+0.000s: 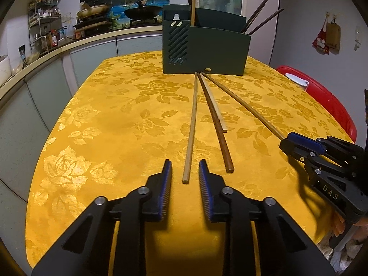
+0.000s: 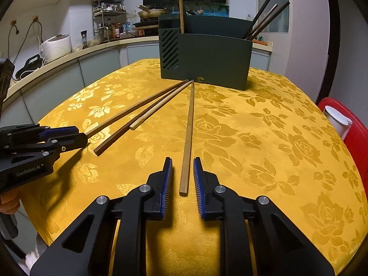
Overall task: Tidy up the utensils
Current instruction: 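Grasp a light wooden chopstick with the left tool while the right grasps another, then lift both held chopsticks and carry them over the green holder box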
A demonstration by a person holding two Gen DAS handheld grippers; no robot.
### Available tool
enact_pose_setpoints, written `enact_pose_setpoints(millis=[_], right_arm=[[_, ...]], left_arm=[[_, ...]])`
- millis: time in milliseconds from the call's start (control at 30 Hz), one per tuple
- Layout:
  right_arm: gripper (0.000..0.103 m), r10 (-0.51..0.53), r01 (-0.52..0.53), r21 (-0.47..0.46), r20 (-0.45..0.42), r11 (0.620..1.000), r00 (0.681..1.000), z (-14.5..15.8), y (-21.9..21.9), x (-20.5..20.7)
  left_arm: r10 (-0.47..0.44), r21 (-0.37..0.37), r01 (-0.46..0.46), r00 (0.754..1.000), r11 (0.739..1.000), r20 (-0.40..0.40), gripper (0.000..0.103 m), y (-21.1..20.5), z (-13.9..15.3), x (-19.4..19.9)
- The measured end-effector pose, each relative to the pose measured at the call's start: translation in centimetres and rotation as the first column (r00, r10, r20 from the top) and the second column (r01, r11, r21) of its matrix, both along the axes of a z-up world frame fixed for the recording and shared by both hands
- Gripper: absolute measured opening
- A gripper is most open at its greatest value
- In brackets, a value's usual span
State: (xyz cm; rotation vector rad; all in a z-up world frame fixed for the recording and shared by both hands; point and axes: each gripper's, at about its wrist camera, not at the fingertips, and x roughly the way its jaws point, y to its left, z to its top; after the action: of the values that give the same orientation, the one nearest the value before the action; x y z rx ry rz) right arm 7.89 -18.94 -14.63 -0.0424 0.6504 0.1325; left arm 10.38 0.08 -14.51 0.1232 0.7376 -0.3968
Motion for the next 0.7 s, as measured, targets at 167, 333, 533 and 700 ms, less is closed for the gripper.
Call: enact_pose_setpoints(millis=[167,333,533,700], right_arm=[[0.013,0.017,-0.017,-0.002,0.01,1.0,1.0,0.0,0.1,-0.2],[0.009,0.02,-0.02,0.008,0.004,1.0,1.0,0.0,0.1,-0.1],[0.007,0.019,-0.018,0.032,-0.027,0.999,0.999,0.3,-0.4,0.0],[0.007,0.004,-0.003,0.046,-0.02,0.999,1.0,1.3,-1.4,-0.5]], left_arm=[[-0.015,0.017,0.015,1.0,1.0,0.016,0.014,-0.6,-0.1,-0.3],[-0.012,0.014,0.012,1.0,1.0,0.011,0.007,-0.4,-0.1,-0.2],[-0.01,0.017,0.01,1.0,1.0,0.01,0.006,-0.5,0.0,-0.3],[0.006,0.002,-0.006,1.0,1.0,0.017,0.006,0.1,0.6,-0.5]])
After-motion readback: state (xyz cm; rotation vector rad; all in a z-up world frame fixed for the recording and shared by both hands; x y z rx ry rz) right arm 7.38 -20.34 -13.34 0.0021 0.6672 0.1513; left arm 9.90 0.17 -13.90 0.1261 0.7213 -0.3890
